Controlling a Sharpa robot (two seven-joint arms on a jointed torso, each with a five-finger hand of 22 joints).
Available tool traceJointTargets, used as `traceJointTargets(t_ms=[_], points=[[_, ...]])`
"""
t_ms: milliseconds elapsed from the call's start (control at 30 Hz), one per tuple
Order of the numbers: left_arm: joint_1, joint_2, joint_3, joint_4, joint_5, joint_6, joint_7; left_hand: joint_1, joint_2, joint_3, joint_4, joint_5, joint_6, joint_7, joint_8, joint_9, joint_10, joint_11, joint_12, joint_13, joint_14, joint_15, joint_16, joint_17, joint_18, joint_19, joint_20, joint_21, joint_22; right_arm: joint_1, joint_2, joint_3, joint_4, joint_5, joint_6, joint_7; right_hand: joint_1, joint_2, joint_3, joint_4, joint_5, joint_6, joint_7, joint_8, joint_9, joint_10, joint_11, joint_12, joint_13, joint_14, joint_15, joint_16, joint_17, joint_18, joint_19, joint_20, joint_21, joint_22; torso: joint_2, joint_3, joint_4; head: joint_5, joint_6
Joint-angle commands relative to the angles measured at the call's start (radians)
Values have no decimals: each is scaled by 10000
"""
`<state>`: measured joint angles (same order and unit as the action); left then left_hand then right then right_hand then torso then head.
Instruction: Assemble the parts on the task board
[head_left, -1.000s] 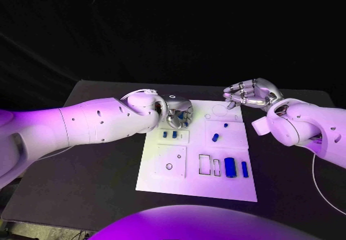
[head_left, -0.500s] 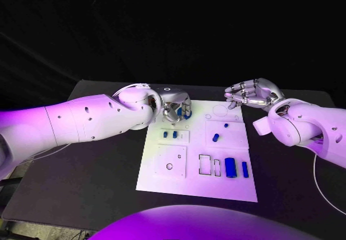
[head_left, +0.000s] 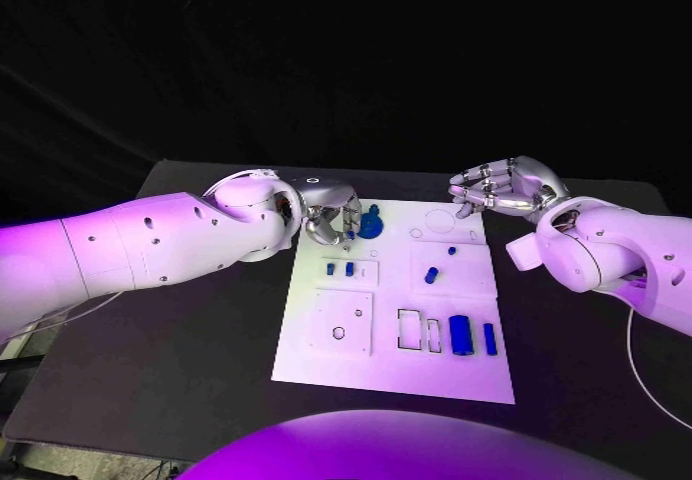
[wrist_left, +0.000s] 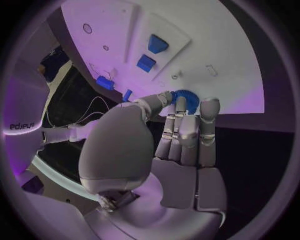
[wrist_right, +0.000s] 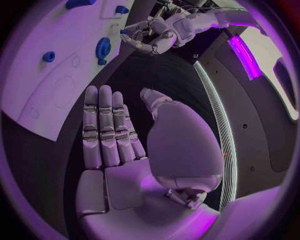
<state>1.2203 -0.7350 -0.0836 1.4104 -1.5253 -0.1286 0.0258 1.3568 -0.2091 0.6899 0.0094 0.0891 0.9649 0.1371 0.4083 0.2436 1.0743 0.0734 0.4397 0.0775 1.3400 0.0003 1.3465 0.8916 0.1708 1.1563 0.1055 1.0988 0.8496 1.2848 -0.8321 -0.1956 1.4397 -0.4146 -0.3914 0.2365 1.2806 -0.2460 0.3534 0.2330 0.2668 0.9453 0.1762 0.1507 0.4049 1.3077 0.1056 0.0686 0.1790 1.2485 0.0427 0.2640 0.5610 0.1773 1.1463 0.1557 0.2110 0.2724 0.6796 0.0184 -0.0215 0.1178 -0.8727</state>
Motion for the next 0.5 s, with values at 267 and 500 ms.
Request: traceJointTargets(t_ms=[267,500], points=[[-87,-124,5,28,146,437,-102,-68,-60,0,-82,-51,105,-8,-64,20,94,-15,-46,-1,52,-2,18,-75,-183,55,19,32,8,-5,17,2,0,-63,64,102,114,-4,-26,-42,0,-55,15,63,16,-70,-26,-2,-7,-29,54,-42,1,49,52,33,-59,-9,6,-3,-11,36,1],[-115,-156,4,52,165,482,-92,-68,-60,0,-82,-51,105,-8,-64,20,94,-15,-46,-1,52,-2,18,-75,-183,55,19,32,8,-6,19,2,0,-63,63,101,114,-4,-26,-42,0,-55,15,63,16,-70,-26,-2,-7,-29,54,-42,1,49,52,33,-59,-9,10,3,-7,36,1]])
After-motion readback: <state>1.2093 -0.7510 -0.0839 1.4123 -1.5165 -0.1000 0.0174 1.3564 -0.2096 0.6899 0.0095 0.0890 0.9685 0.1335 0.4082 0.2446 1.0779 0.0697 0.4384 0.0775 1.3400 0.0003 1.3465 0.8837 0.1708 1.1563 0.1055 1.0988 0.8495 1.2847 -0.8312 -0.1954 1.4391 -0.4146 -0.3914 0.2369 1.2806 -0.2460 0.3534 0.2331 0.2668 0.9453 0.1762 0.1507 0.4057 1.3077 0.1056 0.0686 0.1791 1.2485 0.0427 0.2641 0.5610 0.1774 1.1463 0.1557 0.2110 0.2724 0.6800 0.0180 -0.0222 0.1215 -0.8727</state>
